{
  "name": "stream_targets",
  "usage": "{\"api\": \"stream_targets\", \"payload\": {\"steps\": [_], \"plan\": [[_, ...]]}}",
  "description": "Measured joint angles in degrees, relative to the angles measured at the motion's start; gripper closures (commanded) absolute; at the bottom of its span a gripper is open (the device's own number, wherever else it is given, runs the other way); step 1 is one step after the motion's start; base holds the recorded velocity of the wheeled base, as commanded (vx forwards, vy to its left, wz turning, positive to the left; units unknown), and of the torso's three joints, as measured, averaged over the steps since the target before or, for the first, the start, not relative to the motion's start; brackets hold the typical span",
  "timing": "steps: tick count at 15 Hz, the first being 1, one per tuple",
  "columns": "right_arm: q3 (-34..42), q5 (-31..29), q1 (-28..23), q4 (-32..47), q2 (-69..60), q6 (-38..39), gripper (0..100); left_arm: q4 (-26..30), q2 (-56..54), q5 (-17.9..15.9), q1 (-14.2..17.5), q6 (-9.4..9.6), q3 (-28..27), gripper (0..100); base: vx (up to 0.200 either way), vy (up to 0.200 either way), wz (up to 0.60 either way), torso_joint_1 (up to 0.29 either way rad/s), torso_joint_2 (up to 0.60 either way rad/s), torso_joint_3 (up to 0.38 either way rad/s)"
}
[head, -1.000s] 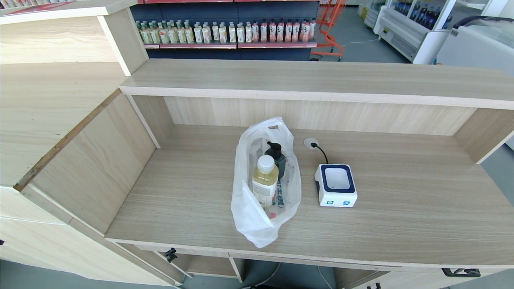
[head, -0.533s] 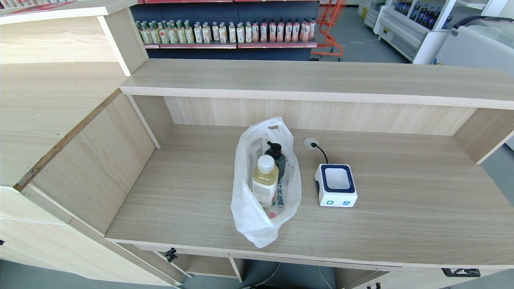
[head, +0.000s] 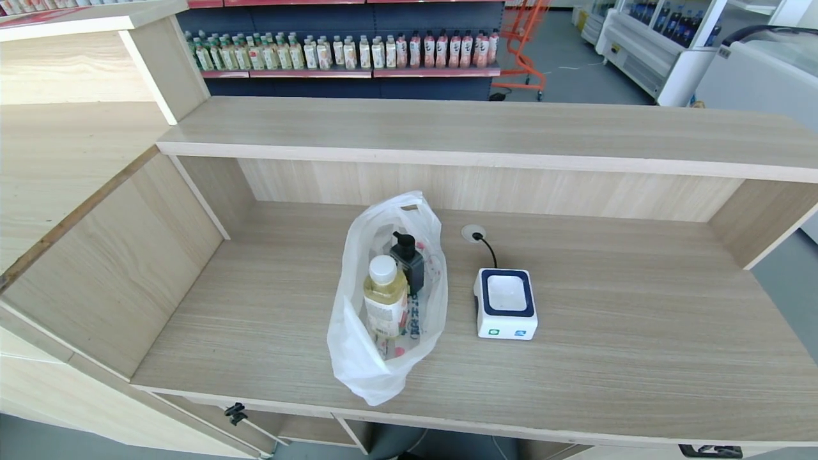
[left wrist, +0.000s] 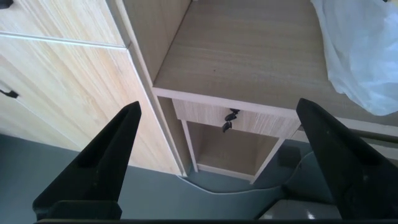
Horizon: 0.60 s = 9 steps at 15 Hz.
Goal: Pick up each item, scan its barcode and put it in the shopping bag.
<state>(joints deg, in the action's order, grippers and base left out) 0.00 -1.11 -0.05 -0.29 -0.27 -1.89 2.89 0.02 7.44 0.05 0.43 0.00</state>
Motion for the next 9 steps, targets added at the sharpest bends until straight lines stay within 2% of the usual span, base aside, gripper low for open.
{"api": "stream_targets", "payload": {"steps": [9], "plan": [[0.0, 0.07, -0.02, -0.06, 0.06, 0.0, 100, 0.0, 0.0, 0.0, -0.07, 0.01, 0.0, 0, 0.0, 0.0, 0.0, 0.0, 0.0, 0.0]]}}
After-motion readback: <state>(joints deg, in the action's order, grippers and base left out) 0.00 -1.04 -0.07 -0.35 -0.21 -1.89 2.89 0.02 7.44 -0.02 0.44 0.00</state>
